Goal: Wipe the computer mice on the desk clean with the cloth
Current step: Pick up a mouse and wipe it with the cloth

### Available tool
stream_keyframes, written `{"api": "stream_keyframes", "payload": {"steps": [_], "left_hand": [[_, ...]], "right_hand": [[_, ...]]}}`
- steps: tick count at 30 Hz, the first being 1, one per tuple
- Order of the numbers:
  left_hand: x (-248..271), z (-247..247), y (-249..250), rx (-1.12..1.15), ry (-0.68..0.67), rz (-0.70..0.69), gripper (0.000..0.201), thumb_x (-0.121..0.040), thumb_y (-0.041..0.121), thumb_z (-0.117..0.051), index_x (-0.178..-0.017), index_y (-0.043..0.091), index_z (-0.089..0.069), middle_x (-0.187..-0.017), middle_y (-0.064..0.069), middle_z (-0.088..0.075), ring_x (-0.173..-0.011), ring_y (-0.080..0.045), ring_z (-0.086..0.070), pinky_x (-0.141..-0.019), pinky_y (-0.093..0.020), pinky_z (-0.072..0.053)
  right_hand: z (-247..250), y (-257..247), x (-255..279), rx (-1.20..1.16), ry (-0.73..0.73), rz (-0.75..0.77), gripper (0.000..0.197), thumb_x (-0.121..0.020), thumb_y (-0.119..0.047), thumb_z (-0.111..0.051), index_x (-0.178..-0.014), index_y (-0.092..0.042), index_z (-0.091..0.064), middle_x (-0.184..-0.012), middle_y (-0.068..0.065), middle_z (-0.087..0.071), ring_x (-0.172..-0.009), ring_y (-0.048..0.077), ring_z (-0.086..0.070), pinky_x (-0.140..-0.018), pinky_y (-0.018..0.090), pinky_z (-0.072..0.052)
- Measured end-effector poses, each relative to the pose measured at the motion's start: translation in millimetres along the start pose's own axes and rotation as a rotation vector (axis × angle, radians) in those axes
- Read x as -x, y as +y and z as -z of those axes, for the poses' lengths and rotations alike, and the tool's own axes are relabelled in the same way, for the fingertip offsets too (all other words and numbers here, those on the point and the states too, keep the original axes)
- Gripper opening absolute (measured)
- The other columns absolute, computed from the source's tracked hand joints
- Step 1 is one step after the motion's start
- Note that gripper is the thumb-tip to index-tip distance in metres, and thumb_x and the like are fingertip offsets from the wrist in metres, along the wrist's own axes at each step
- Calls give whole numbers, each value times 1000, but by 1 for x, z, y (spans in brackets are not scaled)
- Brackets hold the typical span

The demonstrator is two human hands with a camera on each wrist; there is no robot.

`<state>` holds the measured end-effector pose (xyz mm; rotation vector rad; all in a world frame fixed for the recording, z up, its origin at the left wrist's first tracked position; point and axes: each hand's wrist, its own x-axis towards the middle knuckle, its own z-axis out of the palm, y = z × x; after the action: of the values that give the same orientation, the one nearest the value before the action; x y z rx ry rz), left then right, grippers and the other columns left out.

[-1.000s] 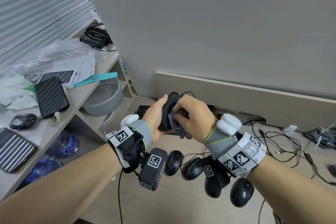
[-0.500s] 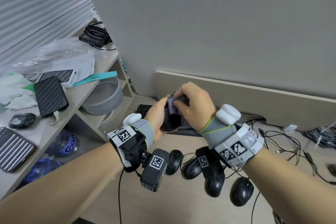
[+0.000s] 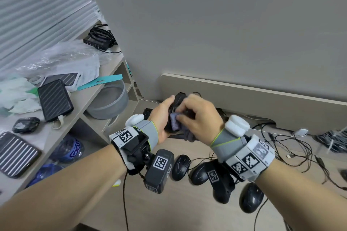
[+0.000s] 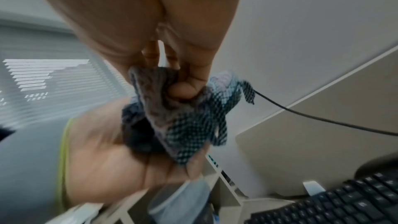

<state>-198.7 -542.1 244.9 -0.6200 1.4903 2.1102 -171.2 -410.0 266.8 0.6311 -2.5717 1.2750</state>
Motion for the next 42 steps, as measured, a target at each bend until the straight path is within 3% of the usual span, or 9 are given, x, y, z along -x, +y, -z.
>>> {"api": "stream_keyframes", "payload": {"steps": [6, 12, 17, 22, 26, 30, 34, 39, 42], "left_hand": [[2, 3, -5, -90, 35, -9, 45, -92, 57, -50, -110, 20, -67, -96, -9, -70, -78, -26, -64, -60, -31, -49], [-1, 1, 0, -41, 19, -14, 43, -92, 52, -53, -108, 15, -69, -106, -13, -72, -90, -28, -69, -87, -44, -56], [0, 1, -11, -98, 38, -28, 43, -94, 53, -51, -112, 17, -67, -99, -12, -71, -80, -28, -65, -63, -33, -51], [-3, 0, -5, -32, 9, -36, 38, -94, 48, -54, -97, 13, -69, -90, -12, -72, -78, -28, -68, -75, -40, -56], [-1, 4, -5, -74, 54, -49, 42, -92, 51, -56, -103, 13, -68, -99, -16, -72, -90, -32, -68, -88, -47, -55], [0, -3, -9, -84, 76, -64, 39, -92, 50, -57, -101, 14, -69, -98, -15, -73, -88, -30, -69, -77, -41, -55], [-1, -2, -3, -57, 57, -68, 40, -93, 46, -56, -86, 9, -69, -82, -15, -72, -65, -27, -68, -65, -38, -58], [3, -2, -7, -63, 87, -90, 37, -95, 43, -56, -100, 8, -70, -96, -17, -73, -87, -32, -70, -90, -49, -56], [5, -4, -7, -56, 59, -81, 41, -95, 44, -55, -83, 7, -67, -79, -18, -68, -72, -32, -65, -80, -49, -55]], "right_hand": [[15, 28, -15, 82, 120, -195, 9, -71, -6, -70, -74, -13, -65, -76, 5, -60, -70, 16, -50, -69, 32, -41], [2, 8, -1, 41, -10, -17, 7, -68, -11, -66, -74, -12, -61, -76, 5, -57, -71, 16, -51, -65, 23, -37], [16, 33, -13, 71, 108, -254, 7, -72, -7, -70, -76, -11, -66, -79, 7, -64, -75, 22, -56, -70, 30, -41], [-1, 5, 2, 32, -14, 1, 8, -69, -9, -66, -74, -12, -61, -75, 3, -54, -70, 13, -49, -64, 22, -37], [7, 25, 2, 98, -66, -94, 9, -70, -7, -70, -74, -12, -63, -73, -1, -52, -71, 19, -53, -67, 31, -40], [11, 20, -12, 68, 85, -101, 6, -69, -11, -67, -74, -13, -63, -74, 5, -58, -69, 21, -54, -65, 30, -39], [-2, -5, 6, 25, -69, 23, 6, -69, -12, -66, -73, -12, -61, -74, 2, -53, -70, 16, -51, -64, 24, -37], [8, 16, 3, 94, -13, -59, 8, -69, -6, -68, -74, -11, -64, -74, 1, -53, -68, 21, -54, -65, 34, -40], [4, -3, 4, 88, -2, 36, 9, -70, -6, -66, -76, -11, -63, -78, 4, -54, -70, 19, -52, -63, 28, -40]]}}
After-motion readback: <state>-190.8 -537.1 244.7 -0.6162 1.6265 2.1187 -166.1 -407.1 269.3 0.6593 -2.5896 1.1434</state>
